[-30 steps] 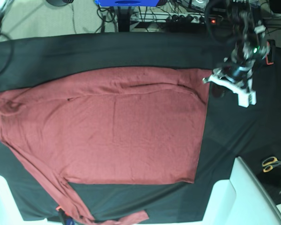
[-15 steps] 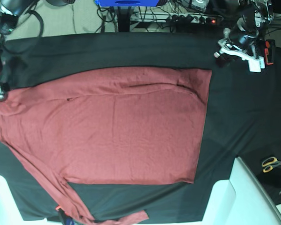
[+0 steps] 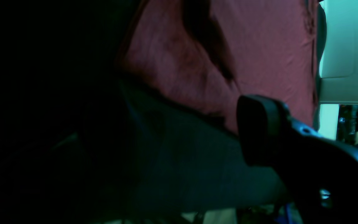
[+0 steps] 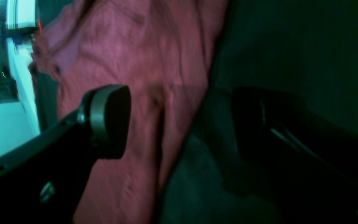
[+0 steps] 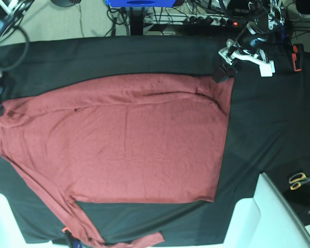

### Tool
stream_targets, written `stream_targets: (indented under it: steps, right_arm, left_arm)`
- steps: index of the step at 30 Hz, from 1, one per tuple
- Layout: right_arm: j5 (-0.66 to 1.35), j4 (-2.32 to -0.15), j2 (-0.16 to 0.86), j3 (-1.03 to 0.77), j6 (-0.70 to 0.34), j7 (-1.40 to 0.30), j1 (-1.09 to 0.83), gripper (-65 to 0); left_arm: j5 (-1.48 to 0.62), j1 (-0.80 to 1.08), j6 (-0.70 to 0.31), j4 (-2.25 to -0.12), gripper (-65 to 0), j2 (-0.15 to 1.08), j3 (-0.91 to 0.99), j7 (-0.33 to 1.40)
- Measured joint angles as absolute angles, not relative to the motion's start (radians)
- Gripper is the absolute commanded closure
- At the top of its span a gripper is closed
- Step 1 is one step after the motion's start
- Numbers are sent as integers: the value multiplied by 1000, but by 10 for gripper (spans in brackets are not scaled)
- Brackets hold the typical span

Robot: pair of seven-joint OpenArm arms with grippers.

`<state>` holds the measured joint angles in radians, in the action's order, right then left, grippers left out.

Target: Fold the T-shirt properly

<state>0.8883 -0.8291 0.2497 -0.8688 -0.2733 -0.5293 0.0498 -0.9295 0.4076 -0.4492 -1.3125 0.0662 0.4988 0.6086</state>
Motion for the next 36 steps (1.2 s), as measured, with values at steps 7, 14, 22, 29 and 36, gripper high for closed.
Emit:
stream_targets:
  steps: [7,14,22,29,36]
  right_arm:
    - [894,-686,300,-864,-284,-462,125,-480]
    - [891,-680,295,-861,-284,-448,135,-422]
    - [896,-680,294,-786,-286,-448,139,-414]
    - [898,-679,294,-788,-285,-449,143,-413]
    - [898,-678,289,-792,-285,-424,143,-411]
  left_arm:
    - [-928,393,-450,-1305,-569,58,499,595]
    - [-909,337,-440,-1297,-569,56,497,614]
    - [-907,324,-438,-1293,-569,56,497,617]
    - [-931,260,-451,-1204,-568,57,497,604]
    - [-914,252,-436,-1190,-324,59,491,595]
